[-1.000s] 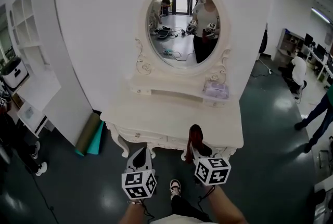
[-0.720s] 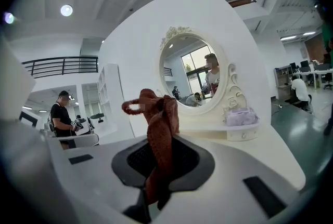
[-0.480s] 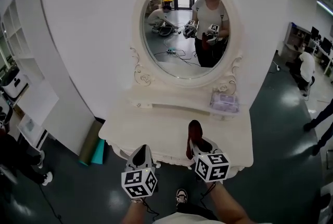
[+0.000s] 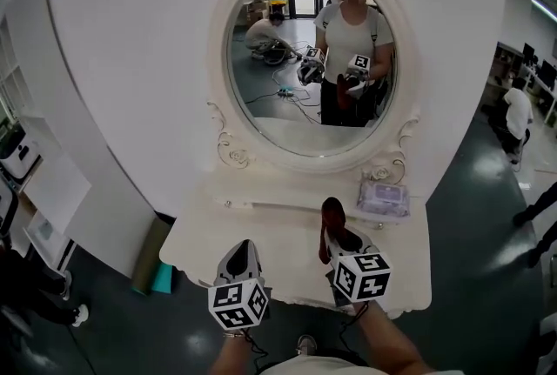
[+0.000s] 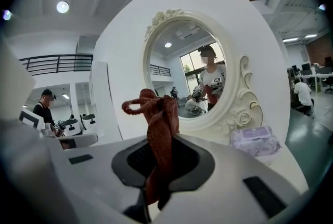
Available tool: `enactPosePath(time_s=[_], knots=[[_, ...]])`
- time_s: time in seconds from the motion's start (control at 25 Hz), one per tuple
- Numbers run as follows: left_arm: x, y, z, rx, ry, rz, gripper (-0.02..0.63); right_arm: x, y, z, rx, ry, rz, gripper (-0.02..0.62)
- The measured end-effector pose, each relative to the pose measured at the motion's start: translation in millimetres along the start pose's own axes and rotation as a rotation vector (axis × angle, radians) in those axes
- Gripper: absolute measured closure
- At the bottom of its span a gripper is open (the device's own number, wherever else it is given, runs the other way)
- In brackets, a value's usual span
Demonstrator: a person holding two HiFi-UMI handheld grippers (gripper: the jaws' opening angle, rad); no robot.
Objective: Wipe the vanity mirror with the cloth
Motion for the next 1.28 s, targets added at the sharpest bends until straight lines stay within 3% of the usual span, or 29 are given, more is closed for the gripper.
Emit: enactPosePath(time_s=[0.4,0.76,1.0,1.28], knots=[[-5.9,6.0,55.9,-0.049,0.051,0.009,0.601,23.4,1.9,37.6,-0.023,0.052,0.020,0.537],[-10.2,-8.1,129.1,-0.075,0.250,0.027,0.601,19.4,-14.1,68.2,0.015,0.184,0.014,0.537],[-29.8,-19.9,164.5,-0.101,0.330,0.033,0.601,5.7,-23.7,91.4,0.048,0.258,0.029,0.537],[-56.6,-21.2,187.3,-0.106,0.290,0.010,0.601,7.2,-17.6,101.6,0.027,0.283,0.007,0.537]])
Point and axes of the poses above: the fingertips, and each gripper's own axes: z forward along the fingers, x to its right, y out of its underside, the point moved 5 cm from there along -z, backward along the fingers, and after that the axes turned 8 degrees about x, right-handed, at the moved point
